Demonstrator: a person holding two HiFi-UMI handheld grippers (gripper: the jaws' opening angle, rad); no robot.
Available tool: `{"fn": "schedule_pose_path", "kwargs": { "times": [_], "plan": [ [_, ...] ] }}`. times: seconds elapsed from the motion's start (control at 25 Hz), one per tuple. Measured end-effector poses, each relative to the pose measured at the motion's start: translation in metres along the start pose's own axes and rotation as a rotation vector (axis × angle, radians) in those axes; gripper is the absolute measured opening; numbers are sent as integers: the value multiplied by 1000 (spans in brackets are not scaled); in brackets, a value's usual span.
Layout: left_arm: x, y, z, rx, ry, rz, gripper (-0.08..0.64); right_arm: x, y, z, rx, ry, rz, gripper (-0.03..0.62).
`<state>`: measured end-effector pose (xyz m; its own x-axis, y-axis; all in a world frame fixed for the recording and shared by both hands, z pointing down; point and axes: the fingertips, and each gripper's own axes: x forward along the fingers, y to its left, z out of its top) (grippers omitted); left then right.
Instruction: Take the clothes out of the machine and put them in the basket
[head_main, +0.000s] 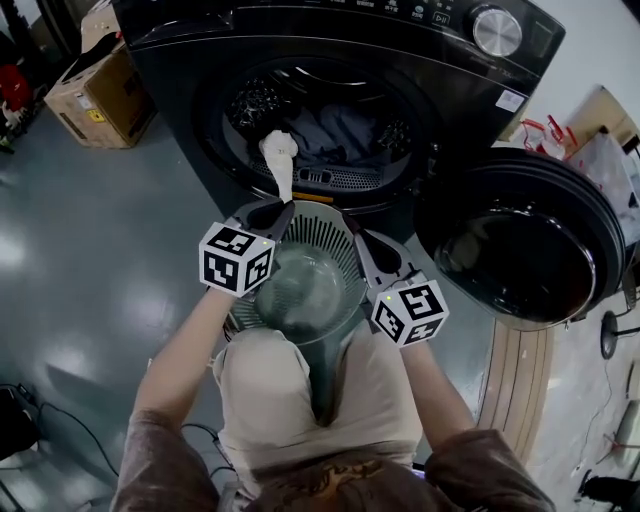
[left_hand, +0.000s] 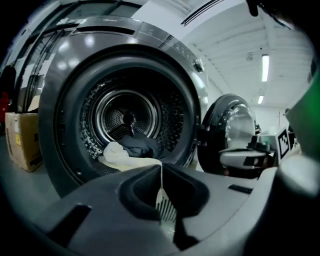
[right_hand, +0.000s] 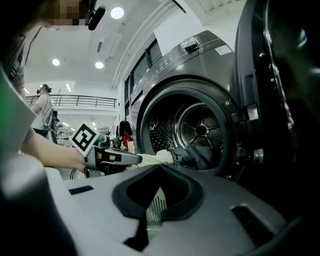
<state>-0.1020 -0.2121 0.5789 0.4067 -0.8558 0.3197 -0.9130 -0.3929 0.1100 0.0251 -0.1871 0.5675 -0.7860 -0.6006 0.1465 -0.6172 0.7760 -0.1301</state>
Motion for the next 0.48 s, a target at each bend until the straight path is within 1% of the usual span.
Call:
{"fn": "schedule_pose_path", "kwargs": {
  "times": [0.12, 0.28, 0.48],
  "plan": [
    [-11, -29, 3, 30, 17, -81, 6, 2, 2, 2, 0, -7, 12, -3],
    [-30, -64, 7, 68, 36, -148, 6, 5, 3, 4, 4, -16, 29, -3],
    [-53, -115, 6, 79, 86, -313, 6, 7, 0, 6, 11, -28, 31, -3]
  ]
}}
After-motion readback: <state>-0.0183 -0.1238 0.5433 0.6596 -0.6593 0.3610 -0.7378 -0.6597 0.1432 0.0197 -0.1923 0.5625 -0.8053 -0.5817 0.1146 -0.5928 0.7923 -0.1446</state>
